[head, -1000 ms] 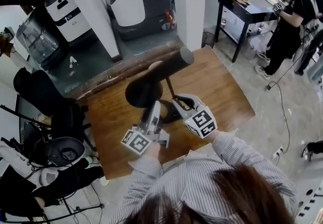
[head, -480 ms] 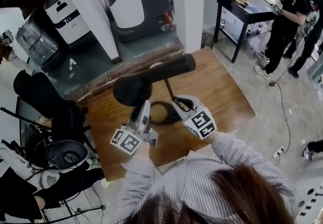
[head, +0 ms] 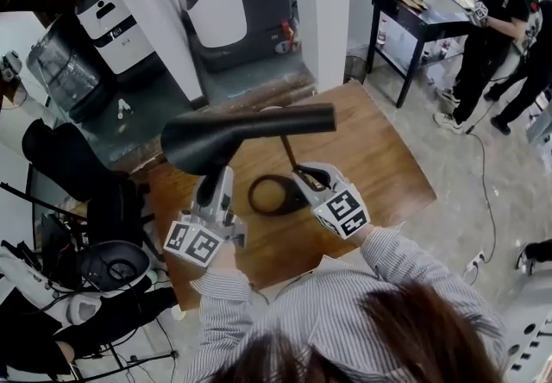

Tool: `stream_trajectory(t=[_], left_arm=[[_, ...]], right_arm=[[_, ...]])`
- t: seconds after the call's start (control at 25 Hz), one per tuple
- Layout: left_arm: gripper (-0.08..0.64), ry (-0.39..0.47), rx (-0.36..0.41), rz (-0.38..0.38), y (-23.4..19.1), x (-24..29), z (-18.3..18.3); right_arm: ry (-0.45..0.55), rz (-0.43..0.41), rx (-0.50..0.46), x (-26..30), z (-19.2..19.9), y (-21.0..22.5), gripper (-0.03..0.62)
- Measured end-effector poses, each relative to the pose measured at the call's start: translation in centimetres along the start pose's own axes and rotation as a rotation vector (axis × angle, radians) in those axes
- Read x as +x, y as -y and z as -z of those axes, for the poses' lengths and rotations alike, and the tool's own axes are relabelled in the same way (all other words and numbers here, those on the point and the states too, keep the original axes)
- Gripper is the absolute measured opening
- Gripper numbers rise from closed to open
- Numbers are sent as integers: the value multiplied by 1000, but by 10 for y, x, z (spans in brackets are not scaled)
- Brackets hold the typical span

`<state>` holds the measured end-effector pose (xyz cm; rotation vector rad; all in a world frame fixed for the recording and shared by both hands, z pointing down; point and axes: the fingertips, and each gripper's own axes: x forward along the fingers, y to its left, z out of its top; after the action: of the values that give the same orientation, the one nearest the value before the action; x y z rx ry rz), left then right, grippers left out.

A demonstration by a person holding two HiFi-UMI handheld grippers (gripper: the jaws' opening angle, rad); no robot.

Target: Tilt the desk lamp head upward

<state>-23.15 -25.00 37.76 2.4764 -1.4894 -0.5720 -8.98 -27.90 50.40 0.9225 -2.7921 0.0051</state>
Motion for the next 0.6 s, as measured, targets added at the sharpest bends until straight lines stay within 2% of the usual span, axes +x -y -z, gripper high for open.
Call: stream_trajectory(t=[0.4,0.6], left_arm=[[54,3,156,2,4,5,-51],[54,4,201,-6,5,7,-69]], right_arm=[[-4,12,13,-2,-5,1,37],[-15,34,10,1,-6,0,38]])
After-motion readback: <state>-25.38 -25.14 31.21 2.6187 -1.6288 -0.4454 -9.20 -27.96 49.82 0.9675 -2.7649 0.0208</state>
